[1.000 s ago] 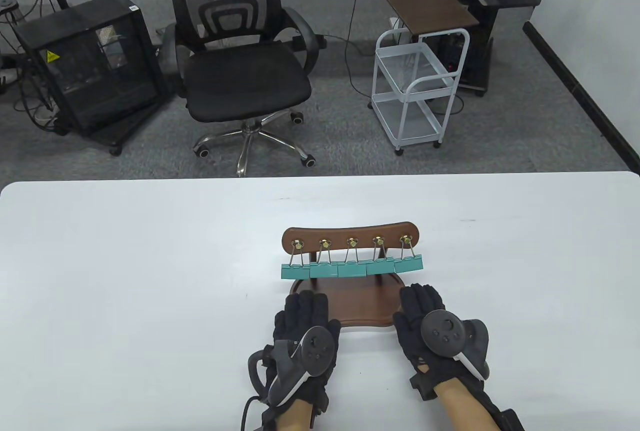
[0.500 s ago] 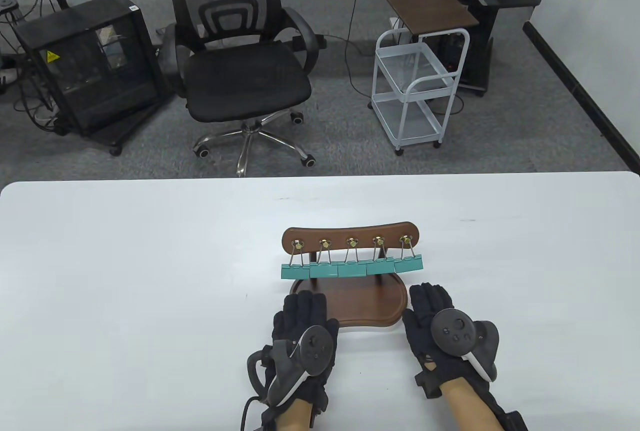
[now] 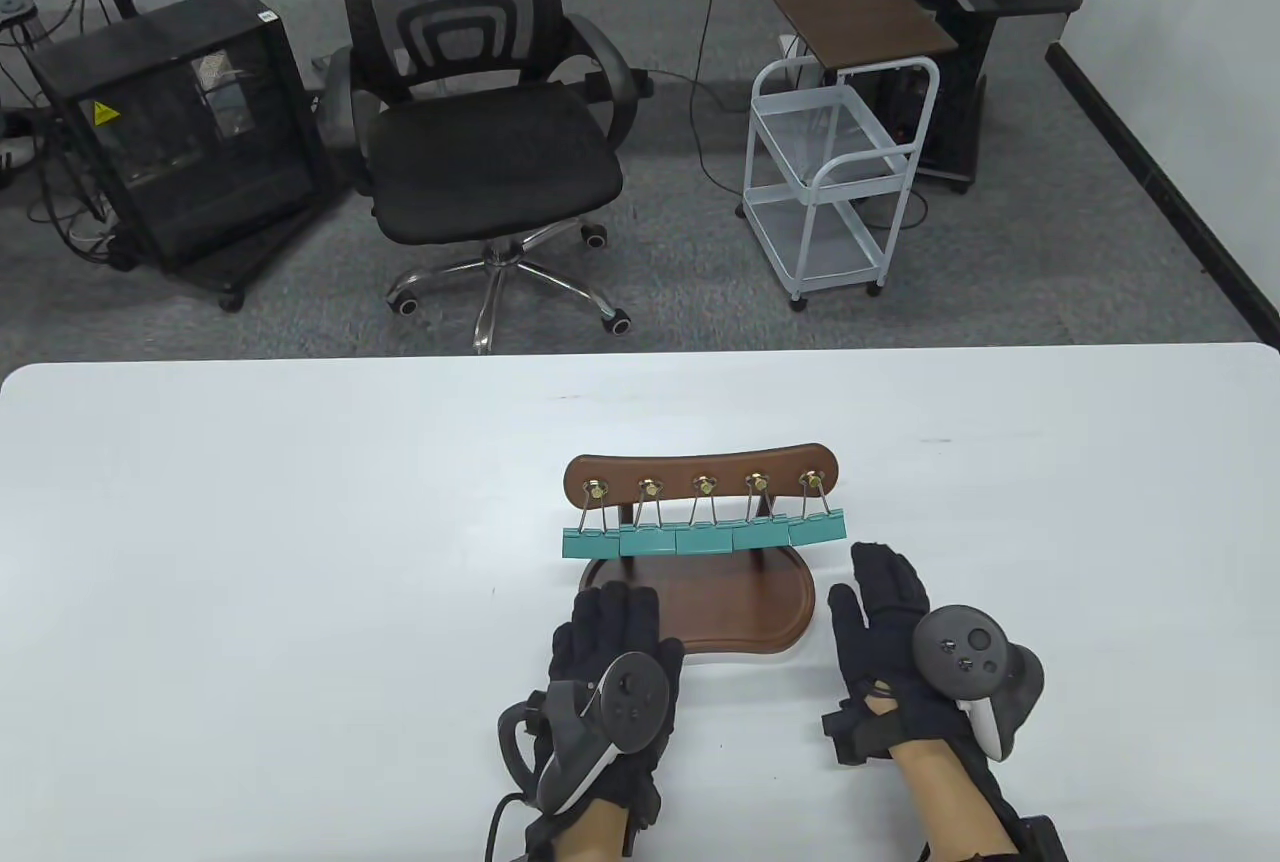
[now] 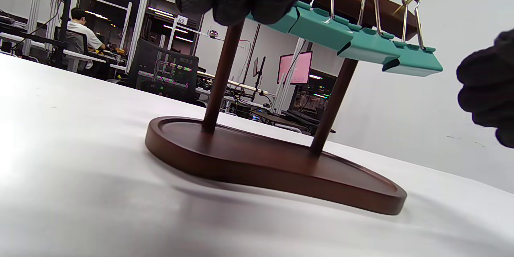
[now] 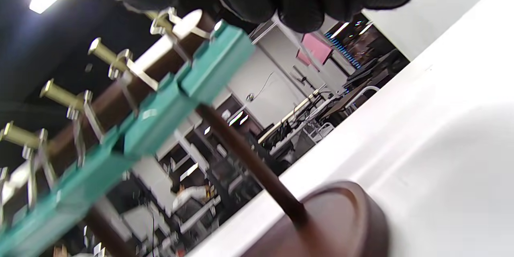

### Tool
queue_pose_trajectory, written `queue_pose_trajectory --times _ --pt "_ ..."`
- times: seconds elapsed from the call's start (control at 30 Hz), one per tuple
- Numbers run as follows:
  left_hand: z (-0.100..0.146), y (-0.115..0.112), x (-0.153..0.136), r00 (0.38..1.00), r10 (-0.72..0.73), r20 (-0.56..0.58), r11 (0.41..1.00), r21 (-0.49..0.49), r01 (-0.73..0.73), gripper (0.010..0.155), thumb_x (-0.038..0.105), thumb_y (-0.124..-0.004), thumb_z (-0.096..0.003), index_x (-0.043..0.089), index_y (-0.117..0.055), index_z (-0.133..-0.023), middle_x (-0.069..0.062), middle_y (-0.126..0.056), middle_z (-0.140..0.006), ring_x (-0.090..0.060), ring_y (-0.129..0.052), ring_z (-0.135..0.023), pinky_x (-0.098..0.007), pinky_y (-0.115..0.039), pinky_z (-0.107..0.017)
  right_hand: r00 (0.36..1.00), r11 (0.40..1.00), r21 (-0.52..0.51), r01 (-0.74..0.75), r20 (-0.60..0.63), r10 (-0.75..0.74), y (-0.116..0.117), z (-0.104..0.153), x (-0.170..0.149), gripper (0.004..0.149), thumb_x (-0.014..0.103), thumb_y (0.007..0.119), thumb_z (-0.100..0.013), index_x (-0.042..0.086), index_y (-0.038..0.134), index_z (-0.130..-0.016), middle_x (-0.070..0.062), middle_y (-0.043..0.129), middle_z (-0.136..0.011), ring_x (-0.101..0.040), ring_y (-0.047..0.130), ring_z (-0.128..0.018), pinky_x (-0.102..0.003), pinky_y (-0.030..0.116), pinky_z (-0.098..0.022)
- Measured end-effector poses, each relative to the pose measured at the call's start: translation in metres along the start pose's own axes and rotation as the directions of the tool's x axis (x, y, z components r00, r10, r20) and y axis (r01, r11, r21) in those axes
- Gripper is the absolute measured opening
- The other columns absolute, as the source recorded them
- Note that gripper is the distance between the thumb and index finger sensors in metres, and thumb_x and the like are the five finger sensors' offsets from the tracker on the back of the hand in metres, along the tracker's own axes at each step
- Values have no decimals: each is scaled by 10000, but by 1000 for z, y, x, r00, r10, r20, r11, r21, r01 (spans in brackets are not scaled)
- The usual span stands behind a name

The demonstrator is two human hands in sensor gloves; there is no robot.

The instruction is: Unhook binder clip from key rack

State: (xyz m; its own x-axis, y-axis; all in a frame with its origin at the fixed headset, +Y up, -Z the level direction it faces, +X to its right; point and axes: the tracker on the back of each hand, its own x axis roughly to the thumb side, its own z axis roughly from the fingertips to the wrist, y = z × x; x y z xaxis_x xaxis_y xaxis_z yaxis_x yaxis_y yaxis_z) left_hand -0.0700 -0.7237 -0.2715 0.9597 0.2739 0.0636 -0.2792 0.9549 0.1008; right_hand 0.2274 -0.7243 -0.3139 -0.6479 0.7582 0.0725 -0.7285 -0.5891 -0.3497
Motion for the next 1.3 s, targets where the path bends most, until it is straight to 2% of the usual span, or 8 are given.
queue_pose_trajectory --times 0.4,0.53,0.6,0.73,1.03,1.3 --pt "1 0 0 1000 10 -3 1000 -9 -10 621 573 -556 -535 326 -591 -1103 7 -572 -1185 -273 -520 -1112 -501 -533 -766 958 966 -34 258 -122 -260 -2 -38 -11 649 536 718 -393 164 623 -916 -211 665 -955 -484 646 -842 -531 654 -606" --pt "1 0 0 1000 15 -6 1000 -13 -15 620 572 -558 -535 325 -594 -1102 6 -573 -1185 -272 -520 -1113 -501 -533 -765 913 926 -25 377 -154 -376 5 -45 -19 651 537 721 -396 160 624 -918 -217 667 -954 -491 651 -837 -534 659 -602" --pt "1 0 0 1000 13 -5 1000 -13 -13 620 573 -557 -535 327 -593 -1103 9 -572 -1185 -271 -521 -1112 -500 -533 -766 884 896 13 444 -171 -435 10 -47 -22 651 532 723 -403 156 616 -924 -223 662 -957 -498 649 -836 -537 658 -602" --pt "1 0 0 1000 8 -5 1000 -14 -8 618 571 -559 -534 327 -596 -1101 8 -573 -1185 -270 -522 -1112 -501 -533 -765 851 864 41 502 -202 -485 17 -49 -25 654 525 740 -404 156 613 -930 -229 663 -958 -501 656 -834 -537 666 -599" --pt "2 1 -1 1000 9 -8 1000 -16 -9 618 570 -561 -534 328 -595 -1101 7 -574 -1184 -269 -521 -1112 -501 -532 -765 838 836 166 523 -277 -470 29 -50 -22 678 495 776 -410 176 557 -967 -237 663 -964 -506 693 -817 -536 692 -586" --pt "3 1 -1 1000 10 -14 1000 -13 -10 618 568 -560 -534 325 -597 -1101 9 -576 -1182 -272 -522 -1111 -502 -532 -764 848 849 166 501 -289 -444 29 -51 -20 613 427 799 -397 182 627 -931 -193 829 -848 -428 858 -718 -481 796 -508"
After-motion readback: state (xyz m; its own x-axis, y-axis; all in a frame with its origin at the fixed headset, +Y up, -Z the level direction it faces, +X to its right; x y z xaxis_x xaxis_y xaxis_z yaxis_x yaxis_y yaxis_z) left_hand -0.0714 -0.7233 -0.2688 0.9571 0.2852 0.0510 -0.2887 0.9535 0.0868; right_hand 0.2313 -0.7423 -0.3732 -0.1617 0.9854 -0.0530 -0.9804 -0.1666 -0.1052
